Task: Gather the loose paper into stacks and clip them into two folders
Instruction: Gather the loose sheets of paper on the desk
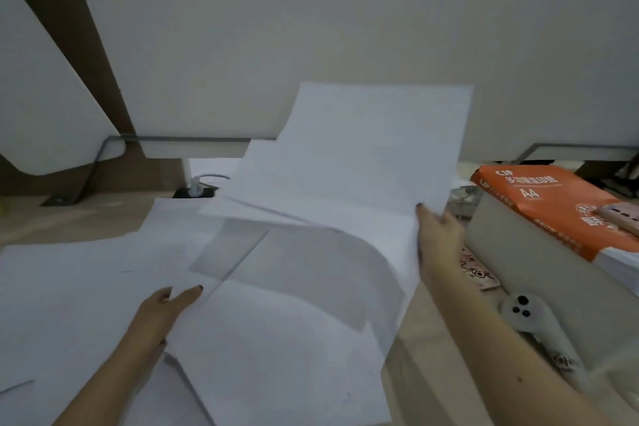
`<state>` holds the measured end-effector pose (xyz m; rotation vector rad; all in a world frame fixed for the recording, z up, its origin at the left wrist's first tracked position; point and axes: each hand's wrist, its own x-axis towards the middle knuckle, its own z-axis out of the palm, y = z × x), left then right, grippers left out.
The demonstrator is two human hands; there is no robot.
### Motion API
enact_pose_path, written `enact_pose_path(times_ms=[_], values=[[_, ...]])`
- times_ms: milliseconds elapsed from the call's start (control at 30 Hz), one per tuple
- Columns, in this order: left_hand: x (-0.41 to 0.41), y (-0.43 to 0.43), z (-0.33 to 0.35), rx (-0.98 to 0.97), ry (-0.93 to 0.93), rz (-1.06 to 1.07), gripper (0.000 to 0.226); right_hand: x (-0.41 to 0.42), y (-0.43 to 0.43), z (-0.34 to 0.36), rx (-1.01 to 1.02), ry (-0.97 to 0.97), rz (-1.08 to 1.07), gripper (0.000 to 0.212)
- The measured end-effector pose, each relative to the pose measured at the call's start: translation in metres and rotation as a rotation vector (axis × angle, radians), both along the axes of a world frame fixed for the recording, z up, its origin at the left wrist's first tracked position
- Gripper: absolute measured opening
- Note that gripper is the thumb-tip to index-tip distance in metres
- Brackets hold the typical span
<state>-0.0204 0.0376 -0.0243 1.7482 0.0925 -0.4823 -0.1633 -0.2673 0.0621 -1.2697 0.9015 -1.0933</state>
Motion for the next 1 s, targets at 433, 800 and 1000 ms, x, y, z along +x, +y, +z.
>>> enact_pose_path(times_ms=[433,800,1000], values=[[-0.036,0.016,-0.003,-0.029,0.028,-0.158,0.035,-0.054,0.101,-0.097,0.334,0.158,0.417,0.017],[-0.055,0.029,-0.006,-0.328,0.284,0.013,0.026,-0.090,0.098,-0.049,0.097,0.797,1.210,0.037],[-0.042,0.026,-0.010,-0.324,0.305,-0.042,0.034,-0.046,0.036,-0.067,-0.238,0.660,0.529,0.013]])
